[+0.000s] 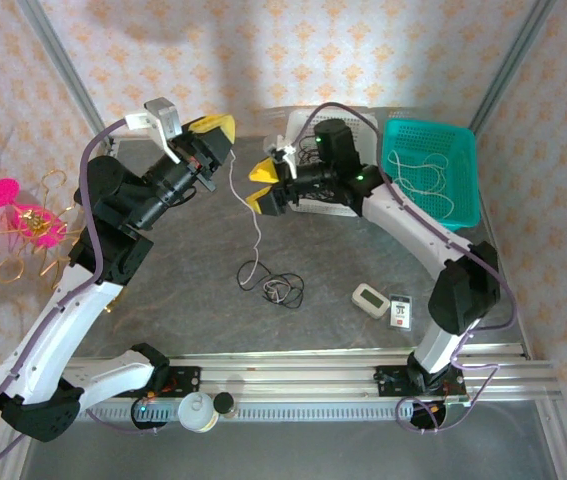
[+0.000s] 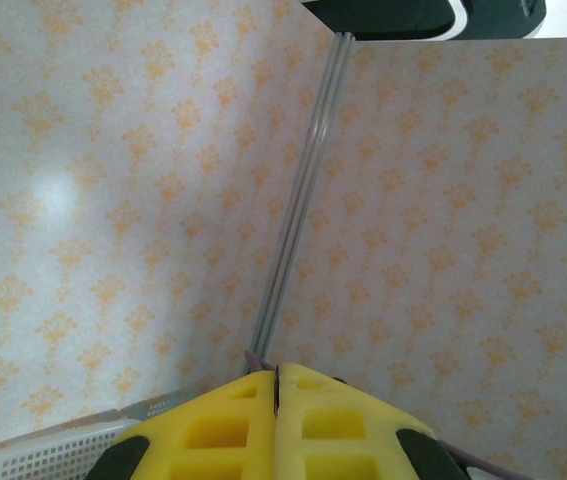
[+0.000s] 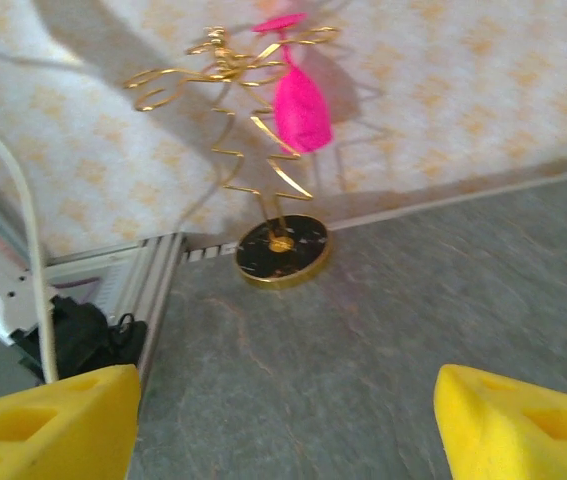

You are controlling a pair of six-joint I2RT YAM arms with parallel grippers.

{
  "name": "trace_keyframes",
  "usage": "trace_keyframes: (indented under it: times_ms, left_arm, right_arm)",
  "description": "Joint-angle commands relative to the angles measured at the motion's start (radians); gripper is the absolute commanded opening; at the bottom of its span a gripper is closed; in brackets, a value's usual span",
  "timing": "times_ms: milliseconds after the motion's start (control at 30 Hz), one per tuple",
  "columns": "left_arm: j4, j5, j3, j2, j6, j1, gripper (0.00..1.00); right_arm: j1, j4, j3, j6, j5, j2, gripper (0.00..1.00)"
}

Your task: Untangle the cables

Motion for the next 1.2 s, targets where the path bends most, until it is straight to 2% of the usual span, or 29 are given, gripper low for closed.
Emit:
trace_keyframes:
  times_ms: [0, 133, 333, 467, 533, 600, 633, 667, 767, 800, 833, 867, 967, 1100, 1167]
  left_arm:
    - [0.013, 0.049, -0.009, 0.01, 0.015, -0.012, 0.0]
    - [0.038, 0.077, -0.005, 0.033, 0.015, -0.032, 0.0]
    - [0.038, 0.083, 0.016, 0.063, 0.038, -0.074, 0.0]
    - [0.03, 0.075, 0.028, 0.077, 0.05, -0.097, 0.0]
    - [0.033, 0.073, 0.033, 0.082, 0.052, -0.101, 0.0]
    - [0.038, 0.067, 0.037, 0.082, 0.051, -0.104, 0.0]
    - [0.04, 0.06, 0.038, 0.082, 0.051, -0.106, 0.0]
    - [0.042, 0.053, 0.038, 0.08, 0.051, -0.107, 0.0]
    - [0.047, 0.006, 0.023, 0.064, 0.055, -0.107, 0.0]
    - [0.052, -0.017, 0.012, 0.057, 0.055, -0.106, 0.05]
    - [0.063, -0.043, -0.006, 0.048, 0.052, -0.107, 0.13]
    - [0.076, -0.065, -0.026, 0.037, 0.048, -0.107, 0.22]
    - [0.109, -0.105, -0.086, 0.016, 0.03, -0.106, 0.61]
    - [0.143, -0.141, -0.174, -0.019, 0.018, -0.106, 0.88]
    - [0.175, -0.157, -0.242, -0.054, 0.007, -0.107, 0.95]
  right_arm:
    - [-0.037, 0.075, -0.072, 0.075, 0.069, -0.121, 0.82]
    - [-0.036, 0.195, -0.168, 0.11, 0.005, -0.185, 0.89]
    - [-0.025, 0.228, -0.144, 0.144, -0.057, -0.173, 0.94]
    - [0.008, 0.211, -0.128, 0.111, -0.025, -0.161, 0.95]
    - [0.024, 0.177, -0.106, 0.093, -0.003, -0.137, 0.92]
    - [0.027, 0.149, -0.083, 0.092, -0.006, -0.109, 0.84]
    - [0.027, 0.137, -0.071, 0.105, 0.0, -0.095, 0.76]
    - [0.024, 0.112, -0.054, 0.111, 0.016, -0.08, 0.66]
    - [-0.004, 0.104, -0.037, 0.196, 0.047, -0.073, 0.16]
    - [-0.015, 0.112, -0.043, 0.228, 0.06, -0.08, 0.06]
    - [-0.027, 0.115, -0.05, 0.256, 0.082, -0.093, 0.0]
    - [-0.036, 0.109, -0.056, 0.271, 0.105, -0.111, 0.0]
    - [-0.058, 0.064, -0.06, 0.315, 0.218, -0.164, 0.0]
    - [-0.134, -0.082, 0.037, 0.4, 0.472, -0.186, 0.0]
    - [-0.179, -0.181, 0.126, 0.396, 0.646, -0.175, 0.0]
